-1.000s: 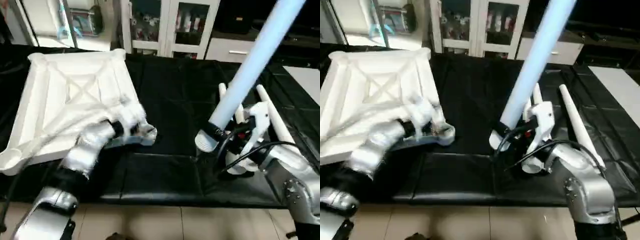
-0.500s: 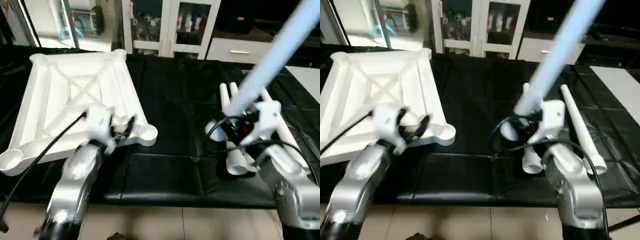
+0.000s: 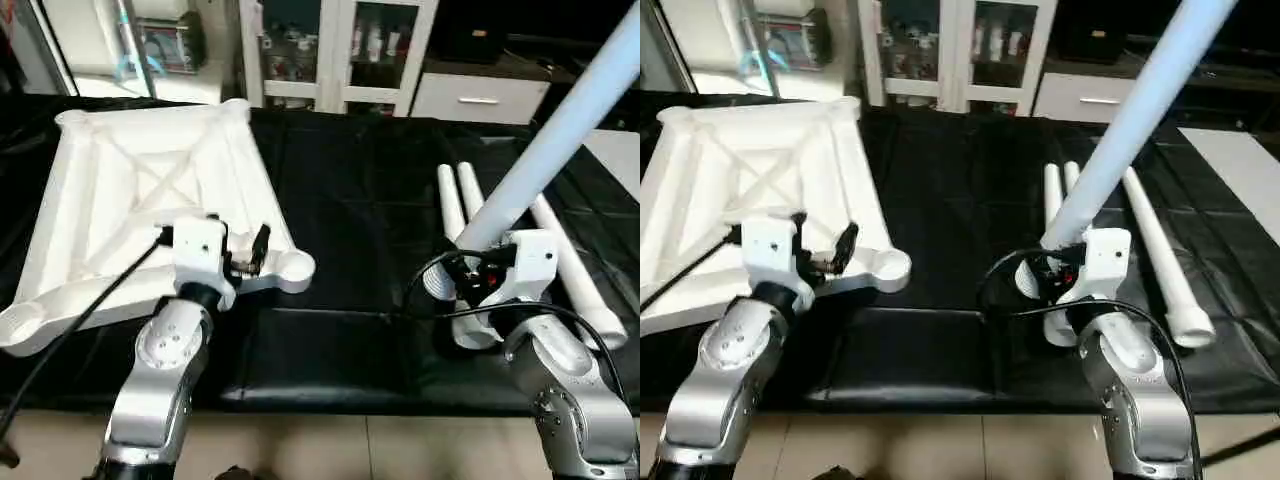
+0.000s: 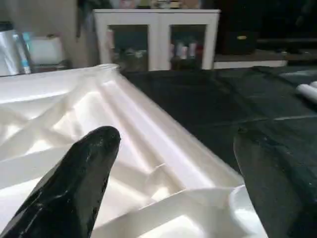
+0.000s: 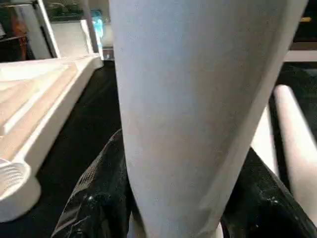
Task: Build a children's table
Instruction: Pick table leg
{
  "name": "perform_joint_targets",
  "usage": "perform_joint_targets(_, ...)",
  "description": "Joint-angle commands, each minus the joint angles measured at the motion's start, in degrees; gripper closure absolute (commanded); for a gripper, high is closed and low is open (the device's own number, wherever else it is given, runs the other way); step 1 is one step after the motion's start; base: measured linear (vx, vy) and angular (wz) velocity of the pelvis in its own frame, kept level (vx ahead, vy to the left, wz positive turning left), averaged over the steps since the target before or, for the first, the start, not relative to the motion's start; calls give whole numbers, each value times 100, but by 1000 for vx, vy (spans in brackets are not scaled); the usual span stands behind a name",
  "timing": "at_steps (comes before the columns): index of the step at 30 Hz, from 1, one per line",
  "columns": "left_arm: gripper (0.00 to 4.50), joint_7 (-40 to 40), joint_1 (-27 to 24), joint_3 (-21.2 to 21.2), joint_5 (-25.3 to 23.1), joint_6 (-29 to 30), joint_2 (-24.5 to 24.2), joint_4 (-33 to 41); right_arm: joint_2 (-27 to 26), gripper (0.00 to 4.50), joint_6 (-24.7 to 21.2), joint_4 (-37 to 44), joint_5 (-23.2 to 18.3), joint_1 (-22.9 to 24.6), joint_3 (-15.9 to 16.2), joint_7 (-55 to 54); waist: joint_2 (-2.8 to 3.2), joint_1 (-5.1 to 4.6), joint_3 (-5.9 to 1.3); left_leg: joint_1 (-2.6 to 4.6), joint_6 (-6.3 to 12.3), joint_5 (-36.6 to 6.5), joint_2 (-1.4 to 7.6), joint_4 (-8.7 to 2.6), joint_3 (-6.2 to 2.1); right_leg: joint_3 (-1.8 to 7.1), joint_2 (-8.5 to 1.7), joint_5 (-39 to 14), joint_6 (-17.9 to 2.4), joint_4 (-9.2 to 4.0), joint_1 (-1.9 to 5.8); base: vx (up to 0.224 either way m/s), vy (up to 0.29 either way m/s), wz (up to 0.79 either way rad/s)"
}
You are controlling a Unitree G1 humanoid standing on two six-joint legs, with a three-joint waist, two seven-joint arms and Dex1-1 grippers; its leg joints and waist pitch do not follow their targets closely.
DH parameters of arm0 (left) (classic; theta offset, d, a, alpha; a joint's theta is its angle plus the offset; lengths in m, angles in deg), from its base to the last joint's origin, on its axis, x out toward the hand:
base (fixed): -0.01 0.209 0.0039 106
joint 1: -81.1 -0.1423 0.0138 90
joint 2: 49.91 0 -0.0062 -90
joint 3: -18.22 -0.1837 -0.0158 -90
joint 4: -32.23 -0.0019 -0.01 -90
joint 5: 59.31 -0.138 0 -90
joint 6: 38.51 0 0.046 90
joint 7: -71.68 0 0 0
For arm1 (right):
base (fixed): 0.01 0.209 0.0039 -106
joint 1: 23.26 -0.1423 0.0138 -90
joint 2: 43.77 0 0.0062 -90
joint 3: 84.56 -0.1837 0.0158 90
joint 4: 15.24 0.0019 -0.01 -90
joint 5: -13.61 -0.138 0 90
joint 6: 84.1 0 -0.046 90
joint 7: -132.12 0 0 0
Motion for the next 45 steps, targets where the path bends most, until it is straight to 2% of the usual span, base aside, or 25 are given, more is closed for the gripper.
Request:
perform_joint_targets(1, 33, 63, -51, 47, -32, 106, -11, 211, 3, 262, 118, 101, -33, -116, 54, 79, -50, 157, -318, -106, 845, -400, 296, -132, -238, 708, -1202, -1804, -1121, -811, 347, 0, 132, 3)
perform_joint_targets(5, 33, 120, -184, 27, -106, 152, -4, 341, 66, 262, 160, -23, -32, -296, 158, 273, 41, -16, -372, 318, 1667, -134, 151, -517, 14, 148, -451, -1171, -837, -476, 84, -10, 168, 7)
perform_joint_targets(6, 33, 135, -206, 34, -104, 158, -3, 364, 68, 262, 174, -33, -28, -304, 170, 278, 66, -152, -343, 482, 1990, -7, 109, -586, 62, -95, -181, -1097, -566, -296, -165, -15, 208, 7)
perform_joint_targets(9, 33, 152, -229, 21, -146, 151, -14, 382, 72, 262, 197, -90, -30, -344, 160, 286, 36, -383, -298, 388, 1907, -480, 139, -932, 68, -466, -25, -929, 255, 233, -183, -29, 179, 15)
perform_joint_targets(11, 33, 199, -226, -107, -401, 149, -78, 425, 74, 262, 246, -176, -32, -359, 107, 313, -210, -261, -280, 255, 773, -1877, 28, -585, 201, 119, -845, -1578, -8, -601, -165, -70, 119, 4)
perform_joint_targets(13, 33, 227, -163, -191, -522, 208, -92, 458, 71, 262, 273, -232, -21, -374, 86, 317, -131, -112, -284, 36, 315, -1779, 418, -86, -464, 602, -1769, -2368, -791, -920, 262, -40, 139, -1)
perform_joint_targets(14, 33, 263, -124, -199, -541, 249, -66, 448, 74, 262, 294, -262, -11, -385, 81, 328, -39, -195, -249, 33, 83, -1871, 462, -369, -605, 311, -1345, -2416, -840, -752, 231, -14, 163, -15)
perform_joint_targets(15, 33, 273, -117, -198, -533, 261, -53, 443, 75, 262, 304, -273, -8, -387, 77, 334, 173, -427, -279, 104, -1309, -3273, 424, -915, -724, -81, -246, -1498, -303, -167, 117, -25, 194, -35)
perform_joint_targets(16, 33, 279, -70, -205, -539, 282, -52, 405, 74, 262, 312, -287, -6, -402, 75, 334, 291, -442, -289, 120, -2553, -4024, 561, -1248, -756, -214, -18, -348, -159, 208, -4, -87, 128, 3)
perform_joint_targets(17, 33, 279, -70, -205, -539, 282, -52, 405, 74, 262, 312, -287, -6, -402, 75, 334, 281, -497, -319, 40, -2829, -3890, 702, -1418, -675, -368, 89, -28, -126, 466, 1, -87, 128, 3)
perform_joint_targets(21, 33, 229, 16, -208, -529, 337, -27, 380, 109, 262, 368, -366, -22, -413, 23, 383, 210, -400, -443, 264, -1578, -3389, 663, -1389, -631, -346, -63, -561, -243, 214, 56, -101, -37, 15)
perform_joint_targets(23, 33, 209, 25, -208, -517, 251, -36, 393, 123, 262, 383, -404, -27, -418, -2, 387, -121, -321, -529, 130, -1353, -2793, 317, -1140, -449, -55, -602, -903, -632, -262, 238, -121, -56, -3)
perform_joint_targets(24, 33, 197, 35, -219, -541, 334, -90, 426, 131, 262, 383, -415, -30, -420, -23, 398, -160, -186, -495, -108, -683, -774, -15, 167, -622, 336, -1752, -1024, -1128, -734, 300, -100, -40, -22)
perform_joint_targets(25, 33, 194, 52, -246, -595, 367, -139, 430, 136, 262, 371, -420, -37, -424, -36, 400, -131, -98, -283, -517, -338, 25, -180, 410, -713, 66, -1455, -927, -697, -723, 571, -89, -32, -48)
perform_joint_targets(26, 33, 194, 56, -251, -603, 371, -147, 430, 136, 262, 369, -421, -39, -425, -38, 400, -94, -66, -177, -390, -421, 0, -82, 405, -716, -160, -1419, -1731, -605, -868, 397, -89, -32, -48)
perform_joint_targets(27, 33, 175, 69, -234, -563, 351, -120, 415, 133, 262, 360, -425, -47, -423, -41, 399, 37, -130, -216, -297, -540, -549, 115, 19, -735, -449, -1002, -2463, -711, -679, 527, -99, 38, -52)
perform_joint_targets(28, 33, 164, 84, -210, -516, 326, -85, 402, 130, 262, 356, -429, -47, -416, -35, 403, 148, -327, -171, -142, -643, -2680, 495, -659, -991, -481, -444, -2386, -431, -301, 374, -115, 69, -28)
perform_joint_targets(29, 33, 134, 108, -217, -515, 298, -83, 375, 126, 262, 361, -444, -49, -411, -28, 407, 297, -353, -247, -60, -767, -4221, 510, -900, -1102, -351, -392, -1484, -445, 44, 473, -115, 69, -28)
perform_joint_targets(31, 33, 71, 129, -256, -527, 271, -111, 351, 123, 262, 361, -445, -57, -404, -27, 409, 156, -411, -158, -80, -922, -4561, 290, -879, -953, -206, -578, -1482, -628, -193, 410, -112, 13, -10)
perform_joint_targets(35, 33, -15, 142, -286, -480, 243, -104, 350, 147, 262, 374, -391, -63, -393, -64, 369, 7, -323, -106, 90, -453, -2425, 155, -329, -638, -280, -1112, -4790, -215, -1074, 406, -86, -17, -13)
perform_joint_targets(40, 33, -51, 133, -327, -462, 278, -114, 366, 196, 262, 392, -382, -24, -356, -134, 376, 185, -363, -162, -82, -789, -3758, 389, -986, -750, -324, -612, -2378, -275, -398, 605, -36, 10, -17)
perform_joint_targets(42, 33, -67, 130, -319, -456, 284, -94, 368, 207, 262, 388, -377, -17, -351, -130, 388, 39, -337, -63, 289, -825, -4017, 245, -655, -599, -316, -895, -4241, -322, -912, 350, 0, 0, 0)
perform_joint_targets(43, 33, -71, 129, -317, -459, 284, -88, 369, 212, 262, 386, -375, -14, -349, -127, 394, 32, -371, -6, 535, -604, -3573, 153, -260, -483, -579, -990, -5350, -87, -1303, 263, 0, 0, 0)
perform_joint_targets(44, 33, -74, 125, -316, -459, 286, -83, 372, 218, 262, 382, -370, -11, -348, -115, 405, 198, -496, 44, 559, -560, -3894, 203, -303, -436, -1145, -733, -5184, 107, -1306, 434, 0, 0, 0)
perform_joint_targets(45, 33, -80, 123, -314, -459, 286, -78, 374, 223, 262, 379, -367, -11, -346, -106, 411, 426, -404, 56, -24, -639, -5055, 383, -1112, -355, -1136, -315, -3965, -69, -194, 981, -5, 49, -18)
